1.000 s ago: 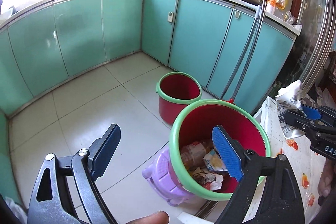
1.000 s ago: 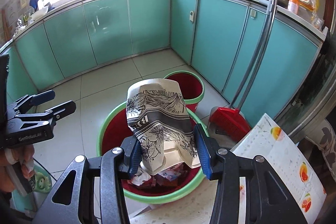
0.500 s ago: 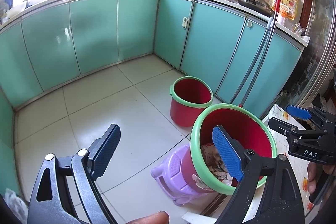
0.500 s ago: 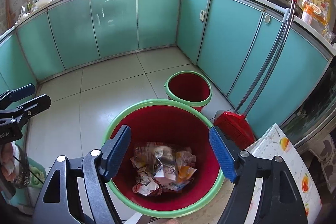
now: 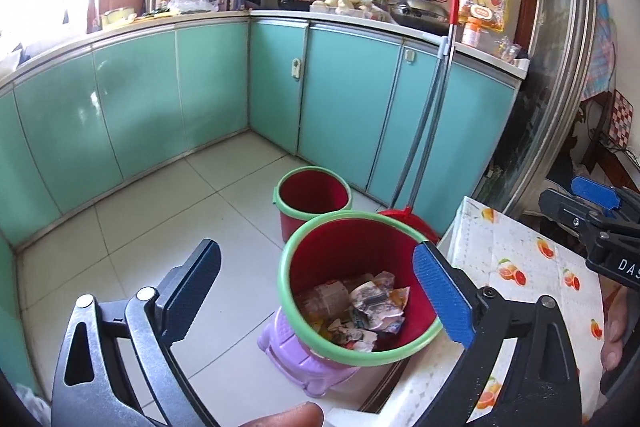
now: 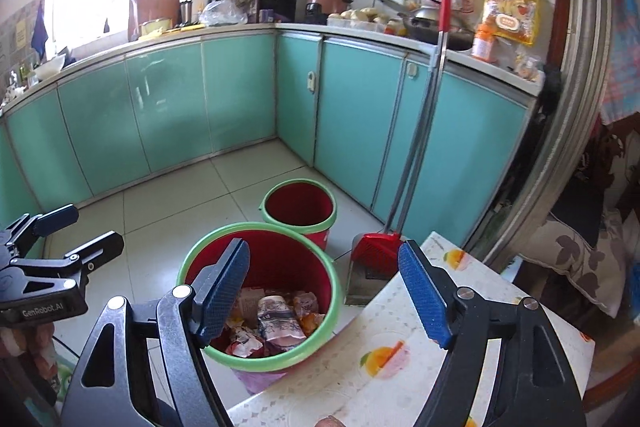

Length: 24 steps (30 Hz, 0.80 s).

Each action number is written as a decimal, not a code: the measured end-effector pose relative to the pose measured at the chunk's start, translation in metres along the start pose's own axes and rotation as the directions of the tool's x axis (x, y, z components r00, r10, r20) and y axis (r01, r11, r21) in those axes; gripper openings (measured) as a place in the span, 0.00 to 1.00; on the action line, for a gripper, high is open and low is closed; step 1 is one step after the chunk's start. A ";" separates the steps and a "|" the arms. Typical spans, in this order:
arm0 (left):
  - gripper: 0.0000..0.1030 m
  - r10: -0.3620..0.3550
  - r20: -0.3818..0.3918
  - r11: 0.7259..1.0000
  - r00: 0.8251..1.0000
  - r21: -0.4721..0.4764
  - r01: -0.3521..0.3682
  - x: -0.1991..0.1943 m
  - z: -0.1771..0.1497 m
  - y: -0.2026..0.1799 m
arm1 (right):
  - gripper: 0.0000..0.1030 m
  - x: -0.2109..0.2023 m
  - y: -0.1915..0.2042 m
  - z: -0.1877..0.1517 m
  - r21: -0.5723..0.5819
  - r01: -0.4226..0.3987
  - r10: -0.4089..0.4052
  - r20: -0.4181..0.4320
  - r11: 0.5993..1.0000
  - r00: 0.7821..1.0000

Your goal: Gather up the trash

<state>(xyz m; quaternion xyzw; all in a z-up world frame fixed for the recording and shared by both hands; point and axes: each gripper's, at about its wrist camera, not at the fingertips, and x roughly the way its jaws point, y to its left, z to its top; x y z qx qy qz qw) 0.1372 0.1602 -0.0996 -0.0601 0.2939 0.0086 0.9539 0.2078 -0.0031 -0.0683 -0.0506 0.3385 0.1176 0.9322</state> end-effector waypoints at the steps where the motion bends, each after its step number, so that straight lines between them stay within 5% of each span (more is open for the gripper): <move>1: 0.98 -0.008 0.014 1.000 1.000 0.017 0.008 -0.006 0.002 -0.010 | 0.75 -0.014 -0.008 -0.001 0.015 0.013 -0.013 0.010 1.000 1.000; 14: 1.00 -0.116 0.079 0.981 0.990 0.164 0.102 -0.064 0.008 -0.107 | 0.80 -0.155 -0.086 -0.037 0.160 0.179 -0.199 0.120 0.971 0.973; 24: 1.00 -0.134 0.099 0.966 0.986 0.235 0.108 -0.089 0.002 -0.144 | 0.80 -0.209 -0.103 -0.060 0.233 0.204 -0.241 0.141 0.951 0.960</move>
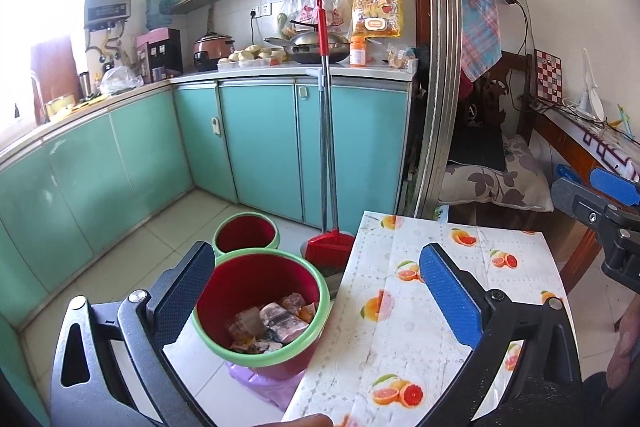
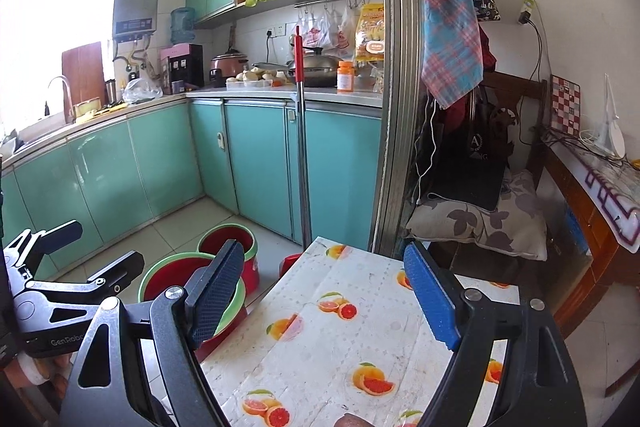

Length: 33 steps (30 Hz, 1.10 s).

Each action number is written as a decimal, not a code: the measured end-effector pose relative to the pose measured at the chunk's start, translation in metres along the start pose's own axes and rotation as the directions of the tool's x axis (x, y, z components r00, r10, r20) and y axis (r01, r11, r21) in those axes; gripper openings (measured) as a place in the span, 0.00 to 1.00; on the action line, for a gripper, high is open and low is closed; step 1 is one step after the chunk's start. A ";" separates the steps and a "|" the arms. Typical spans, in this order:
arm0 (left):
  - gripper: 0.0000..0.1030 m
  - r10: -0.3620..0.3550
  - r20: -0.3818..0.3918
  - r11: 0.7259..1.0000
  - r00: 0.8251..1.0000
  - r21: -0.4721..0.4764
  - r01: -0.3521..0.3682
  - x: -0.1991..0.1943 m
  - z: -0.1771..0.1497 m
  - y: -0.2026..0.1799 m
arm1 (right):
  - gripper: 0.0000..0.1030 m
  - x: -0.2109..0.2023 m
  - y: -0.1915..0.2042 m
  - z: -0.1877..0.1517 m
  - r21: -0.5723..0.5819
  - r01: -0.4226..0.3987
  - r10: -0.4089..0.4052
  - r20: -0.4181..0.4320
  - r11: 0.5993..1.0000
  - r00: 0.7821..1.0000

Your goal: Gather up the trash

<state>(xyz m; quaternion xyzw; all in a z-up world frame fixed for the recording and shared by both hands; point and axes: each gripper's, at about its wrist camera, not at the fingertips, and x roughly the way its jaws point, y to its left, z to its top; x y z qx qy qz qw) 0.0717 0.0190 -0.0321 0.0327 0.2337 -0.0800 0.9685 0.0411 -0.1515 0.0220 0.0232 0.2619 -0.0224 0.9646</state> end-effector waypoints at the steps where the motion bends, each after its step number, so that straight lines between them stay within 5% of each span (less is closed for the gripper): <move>1: 1.00 0.000 0.001 1.000 1.000 0.005 0.000 -0.001 0.000 -0.002 | 0.80 -0.003 -0.002 0.000 0.004 0.005 -0.005 0.004 1.000 1.000; 33: 1.00 0.030 0.060 0.999 0.998 0.024 -0.031 -0.018 -0.003 -0.017 | 0.80 -0.018 0.001 -0.002 0.006 0.002 -0.002 0.012 1.000 1.000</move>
